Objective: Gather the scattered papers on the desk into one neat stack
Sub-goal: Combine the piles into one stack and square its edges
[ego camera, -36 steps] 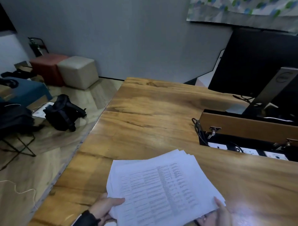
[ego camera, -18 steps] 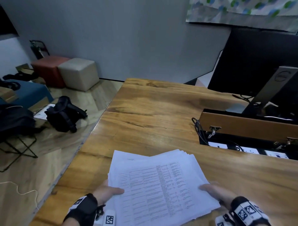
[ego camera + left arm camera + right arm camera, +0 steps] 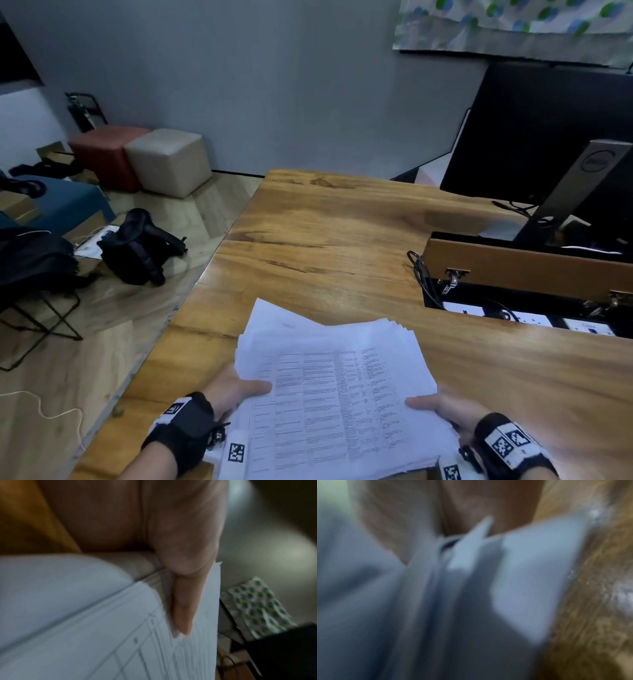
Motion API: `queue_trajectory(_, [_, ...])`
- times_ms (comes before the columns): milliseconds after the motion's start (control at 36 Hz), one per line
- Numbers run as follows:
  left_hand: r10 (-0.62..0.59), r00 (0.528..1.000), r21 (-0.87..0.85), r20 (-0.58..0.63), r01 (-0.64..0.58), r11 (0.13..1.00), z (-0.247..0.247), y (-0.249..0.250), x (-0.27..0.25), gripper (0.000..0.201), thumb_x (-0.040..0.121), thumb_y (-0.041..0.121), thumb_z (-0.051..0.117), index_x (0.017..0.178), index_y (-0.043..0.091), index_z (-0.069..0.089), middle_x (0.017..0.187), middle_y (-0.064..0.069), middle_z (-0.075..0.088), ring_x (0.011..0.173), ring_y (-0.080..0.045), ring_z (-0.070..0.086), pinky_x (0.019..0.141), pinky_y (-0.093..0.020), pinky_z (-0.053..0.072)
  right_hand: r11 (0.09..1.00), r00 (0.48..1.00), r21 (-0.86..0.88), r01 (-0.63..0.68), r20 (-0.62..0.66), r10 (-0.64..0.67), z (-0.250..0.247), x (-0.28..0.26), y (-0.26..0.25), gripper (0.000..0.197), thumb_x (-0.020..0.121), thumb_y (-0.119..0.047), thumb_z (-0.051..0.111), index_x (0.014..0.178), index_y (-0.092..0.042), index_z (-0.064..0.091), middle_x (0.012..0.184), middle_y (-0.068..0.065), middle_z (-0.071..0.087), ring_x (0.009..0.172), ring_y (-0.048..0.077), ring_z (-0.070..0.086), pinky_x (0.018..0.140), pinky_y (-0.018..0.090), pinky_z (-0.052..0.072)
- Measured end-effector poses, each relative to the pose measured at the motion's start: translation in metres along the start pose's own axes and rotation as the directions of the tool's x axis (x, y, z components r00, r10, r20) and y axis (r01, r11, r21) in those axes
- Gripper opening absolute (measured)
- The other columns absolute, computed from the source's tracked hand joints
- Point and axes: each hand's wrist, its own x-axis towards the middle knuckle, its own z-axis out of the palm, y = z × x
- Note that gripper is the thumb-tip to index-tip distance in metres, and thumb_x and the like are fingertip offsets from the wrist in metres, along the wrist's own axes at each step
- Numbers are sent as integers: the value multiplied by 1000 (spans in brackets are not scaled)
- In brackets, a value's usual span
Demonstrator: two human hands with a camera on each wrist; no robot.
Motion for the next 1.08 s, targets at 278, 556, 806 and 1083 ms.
queue_trajectory(278, [455, 848, -85, -273, -493, 866, 4, 55, -27, 41, 66, -27, 70, 88, 7, 71, 81, 4, 79, 74, -5, 72, 68, -17, 58, 797, 759, 105, 594, -401, -513, 4, -20, 7, 27, 88, 18, 58, 108, 1, 64, 99, -1, 76, 91, 4, 67, 57, 7, 52])
queue_trajectory(556, [423, 879, -47, -220, -442, 896, 1, 38, -23, 62, 27, 28, 97, 80, 5, 74, 76, -4, 78, 72, -16, 72, 60, -18, 57, 678, 612, -108, 727, -348, -710, 4, -25, 25, 37, 65, 18, 78, 89, -11, 76, 97, 10, 78, 80, 6, 74, 73, 19, 59])
queue_trajectory(806, [298, 925, -143, -235, -336, 931, -8, 20, -2, 86, 35, 32, 89, 113, 8, 63, 105, -9, 75, 101, -27, 68, 73, -29, 57, 691, 641, -50, 721, -328, -693, 0, -22, 9, 93, 31, -60, 94, 106, -11, 72, 101, 4, 79, 93, 15, 74, 81, 29, 59])
queue_trajectory(1083, [449, 884, 55, -126, -446, 893, -6, 58, -12, 80, 35, 51, 93, 101, 11, 69, 98, 6, 78, 93, -12, 72, 76, -15, 55, 670, 618, -100, 736, -304, -725, 12, -34, -7, 26, 70, -10, 84, 93, -14, 72, 87, -14, 79, 86, 4, 71, 67, 8, 53])
